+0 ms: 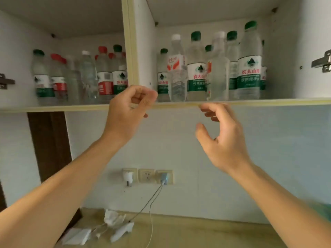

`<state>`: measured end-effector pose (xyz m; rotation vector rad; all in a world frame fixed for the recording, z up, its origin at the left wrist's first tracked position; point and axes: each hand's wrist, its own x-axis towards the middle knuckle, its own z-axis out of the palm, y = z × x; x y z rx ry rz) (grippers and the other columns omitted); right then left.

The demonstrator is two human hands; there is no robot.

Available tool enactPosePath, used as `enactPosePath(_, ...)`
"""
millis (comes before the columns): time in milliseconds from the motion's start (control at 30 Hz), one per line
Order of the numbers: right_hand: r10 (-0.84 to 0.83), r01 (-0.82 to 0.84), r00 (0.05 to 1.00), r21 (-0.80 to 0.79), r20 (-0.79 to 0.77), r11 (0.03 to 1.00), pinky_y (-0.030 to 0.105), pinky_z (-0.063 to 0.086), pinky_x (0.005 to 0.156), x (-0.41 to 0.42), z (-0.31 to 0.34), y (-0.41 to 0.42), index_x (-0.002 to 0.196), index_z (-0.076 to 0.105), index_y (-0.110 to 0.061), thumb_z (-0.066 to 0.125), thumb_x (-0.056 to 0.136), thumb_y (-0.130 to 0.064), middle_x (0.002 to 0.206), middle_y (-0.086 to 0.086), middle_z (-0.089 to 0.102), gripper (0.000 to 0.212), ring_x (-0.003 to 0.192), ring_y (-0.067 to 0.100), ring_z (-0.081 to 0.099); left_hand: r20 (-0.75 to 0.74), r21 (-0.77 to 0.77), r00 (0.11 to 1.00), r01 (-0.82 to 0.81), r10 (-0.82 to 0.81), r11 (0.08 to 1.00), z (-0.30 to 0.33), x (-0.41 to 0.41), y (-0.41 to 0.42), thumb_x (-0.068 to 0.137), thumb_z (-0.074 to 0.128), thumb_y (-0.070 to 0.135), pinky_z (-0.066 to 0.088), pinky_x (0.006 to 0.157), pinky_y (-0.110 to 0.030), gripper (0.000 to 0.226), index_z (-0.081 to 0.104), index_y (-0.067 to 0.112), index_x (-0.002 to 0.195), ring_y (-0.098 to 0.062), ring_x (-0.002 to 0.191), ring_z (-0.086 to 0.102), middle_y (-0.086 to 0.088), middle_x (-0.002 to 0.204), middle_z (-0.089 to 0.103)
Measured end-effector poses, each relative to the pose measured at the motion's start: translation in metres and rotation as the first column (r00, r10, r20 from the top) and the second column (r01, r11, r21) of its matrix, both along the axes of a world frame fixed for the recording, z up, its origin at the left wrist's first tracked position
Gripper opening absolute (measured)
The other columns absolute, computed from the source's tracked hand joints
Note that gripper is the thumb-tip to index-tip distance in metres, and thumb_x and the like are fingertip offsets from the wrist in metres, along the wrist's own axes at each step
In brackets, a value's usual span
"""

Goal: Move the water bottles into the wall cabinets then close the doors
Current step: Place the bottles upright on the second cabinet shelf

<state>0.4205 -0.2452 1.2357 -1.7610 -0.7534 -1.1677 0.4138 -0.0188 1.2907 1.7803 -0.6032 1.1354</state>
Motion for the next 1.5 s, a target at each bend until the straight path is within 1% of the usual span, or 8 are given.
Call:
enactPosePath(333, 0.097, -0.2, 0.715, -0.07, -0.692, 0.977, 0.025, 0.052, 0.08, -0.02, -0.196, 0.168, 0.12, 0.063, -0.029, 0.066, 0.091, -0.029, 0.116, -0.01, 0.063, 0.029, 0.097, 0.003, 0.062, -0.508, -0.15, 0.861, -0.116, 0.024, 0.982, -0.22, -0.032, 0.167, 0.095, 0.061, 0.052, 0.057, 0.057, -0.027, 0.042, 0.069, 0.012, 0.099, -0.012, 0.071, 0.066, 0.006, 0.079, 0.069)
enactPosePath(600, -0.091, -0.239, 0.217, -0.144, -0.972, 0.96, 0.031, 0.054, 0.076, -0.043, -0.362, 0.238, 0.132, 0.058, -0.02, 0.067, 0.092, -0.038, 0.115, -0.004, 0.06, 0.045, 0.088, 0.012, 0.064, -0.925, 0.031, 0.368, -0.165, 0.091, 0.986, -0.421, -0.054, 0.237, 0.092, 0.066, 0.051, 0.061, 0.062, -0.031, 0.027, 0.066, 0.024, 0.099, -0.013, 0.076, 0.07, -0.001, 0.096, 0.071)
enactPosePath(767, -0.149, -0.193, -0.075, -0.132, -0.986, 0.972, 0.031, 0.051, 0.087, -0.061, -0.427, 0.243, 0.147, 0.044, -0.014, 0.07, 0.091, -0.039, 0.131, 0.005, 0.055, 0.066, 0.106, 0.019, 0.06, -0.989, 0.14, 0.037, -0.047, 0.142, 0.989, -0.495, -0.071, 0.241, 0.086, 0.075, 0.051, 0.056, 0.086, -0.033, 0.06, 0.058, 0.015, 0.13, -0.017, 0.102, 0.065, 0.002, 0.114, 0.063)
enactPosePath(933, 0.002, -0.123, -0.369, 0.051, -0.929, 0.991, 0.042, 0.058, 0.092, -0.071, -0.464, 0.252, 0.152, 0.032, -0.011, 0.078, 0.085, -0.039, 0.134, 0.01, 0.057, 0.085, 0.113, 0.024, 0.063, -0.996, -0.02, -0.082, -0.02, -0.022, 1.0, -0.529, -0.075, 0.228, 0.083, 0.082, 0.038, 0.055, 0.097, -0.045, 0.056, 0.06, 0.011, 0.128, -0.024, 0.103, 0.07, -0.007, 0.114, 0.071)
enactPosePath(1100, 0.001, -0.067, -0.331, 0.025, -0.944, 0.997, 0.045, 0.061, 0.085, -0.068, -0.476, 0.266, 0.118, 0.056, -0.009, 0.087, 0.074, -0.038, 0.108, 0.009, 0.07, 0.061, 0.096, 0.024, 0.071, -0.99, -0.127, -0.054, -0.069, -0.131, 0.989, -0.538, -0.074, 0.223, 0.079, 0.086, 0.03, 0.059, 0.085, -0.035, 0.037, 0.067, 0.024, 0.11, -0.016, 0.087, 0.073, -0.006, 0.105, 0.075)
enactPosePath(1267, 0.105, 0.049, -0.325, 0.094, -0.94, 0.994, 0.041, 0.061, 0.075, -0.068, -0.474, 0.261, 0.12, 0.052, -0.016, 0.091, 0.065, -0.023, 0.106, 0.007, 0.069, 0.068, 0.091, 0.023, 0.071, -0.98, -0.195, -0.022, -0.109, -0.198, 0.975, -0.538, -0.075, 0.226, 0.075, 0.089, 0.025, 0.06, 0.081, -0.035, 0.029, 0.073, 0.028, 0.099, -0.016, 0.084, 0.073, 0.0, 0.094, 0.078)
enactPosePath(1367, 0.127, 0.041, -0.275, 0.121, -0.953, 0.992, 0.034, 0.054, 0.059, -0.064, -0.458, 0.254, 0.123, 0.047, -0.018, 0.091, 0.063, -0.013, 0.099, 0.009, 0.071, 0.074, 0.066, 0.018, 0.066, -0.965, -0.26, -0.001, -0.114, -0.262, 0.959, -0.534, -0.073, 0.226, 0.073, 0.091, 0.017, 0.056, 0.073, -0.032, 0.031, 0.075, 0.024, 0.099, -0.018, 0.08, 0.07, -0.003, 0.092, 0.079)
enactPosePath(1500, 0.138, 0.035, -0.042, 0.137, -0.989, 0.99, 0.037, 0.058, 0.057, -0.061, -0.431, 0.245, 0.116, 0.048, -0.026, 0.094, 0.058, -0.006, 0.102, 0.002, 0.067, 0.076, 0.054, 0.013, 0.066, -0.951, -0.309, 0.051, -0.145, -0.304, 0.94, -0.523, -0.069, 0.224, 0.067, 0.094, 0.018, 0.057, 0.085, -0.035, 0.061, 0.064, 0.011, 0.12, -0.024, 0.095, 0.073, -0.011, 0.104, 0.077)
